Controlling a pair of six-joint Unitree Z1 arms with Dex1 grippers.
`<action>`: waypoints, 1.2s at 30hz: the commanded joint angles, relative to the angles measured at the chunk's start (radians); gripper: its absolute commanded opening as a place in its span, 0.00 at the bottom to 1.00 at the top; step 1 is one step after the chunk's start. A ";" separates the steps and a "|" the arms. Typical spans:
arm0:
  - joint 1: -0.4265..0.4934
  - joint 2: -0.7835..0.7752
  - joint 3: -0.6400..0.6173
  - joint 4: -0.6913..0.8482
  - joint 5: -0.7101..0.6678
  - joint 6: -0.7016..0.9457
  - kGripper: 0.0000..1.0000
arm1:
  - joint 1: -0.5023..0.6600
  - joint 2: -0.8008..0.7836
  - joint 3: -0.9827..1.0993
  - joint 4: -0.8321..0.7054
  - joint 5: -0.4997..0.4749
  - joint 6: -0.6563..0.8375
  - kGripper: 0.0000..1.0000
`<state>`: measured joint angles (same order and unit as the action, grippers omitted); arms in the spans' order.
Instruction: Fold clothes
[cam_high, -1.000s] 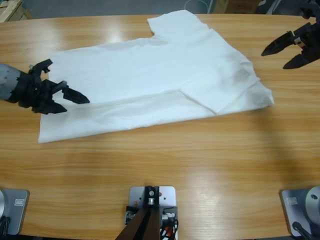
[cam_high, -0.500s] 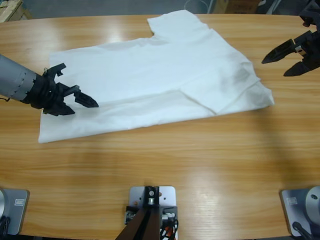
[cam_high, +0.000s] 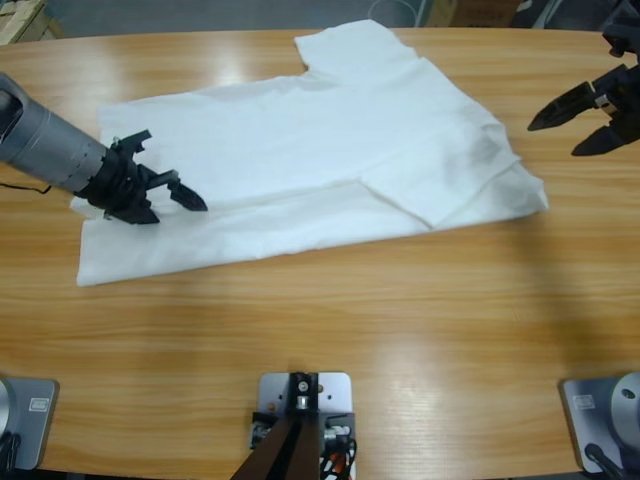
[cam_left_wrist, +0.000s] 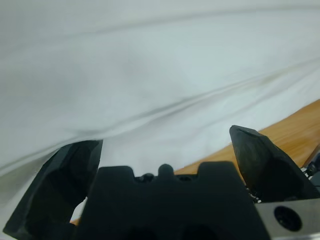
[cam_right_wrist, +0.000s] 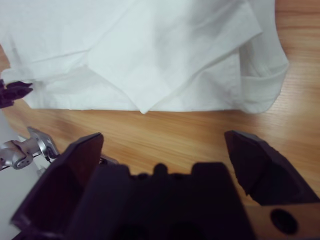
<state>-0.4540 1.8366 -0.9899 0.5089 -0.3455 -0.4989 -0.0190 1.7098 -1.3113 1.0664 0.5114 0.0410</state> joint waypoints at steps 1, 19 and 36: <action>0.054 0.092 -0.077 -0.010 0.022 0.008 1.00 | -0.030 0.011 0.009 0.025 -0.020 -0.024 1.00; 0.223 0.092 -0.076 0.059 0.026 0.083 1.00 | 0.232 0.137 -0.051 0.027 0.143 -0.101 1.00; 0.304 0.007 -0.019 0.094 0.026 0.162 1.00 | 0.623 0.373 -0.333 0.052 0.250 -0.086 1.00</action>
<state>-0.1557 1.8785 -1.0504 0.5859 -0.3341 -0.3646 0.5198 1.9432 -1.5561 1.0969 0.7149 -0.0466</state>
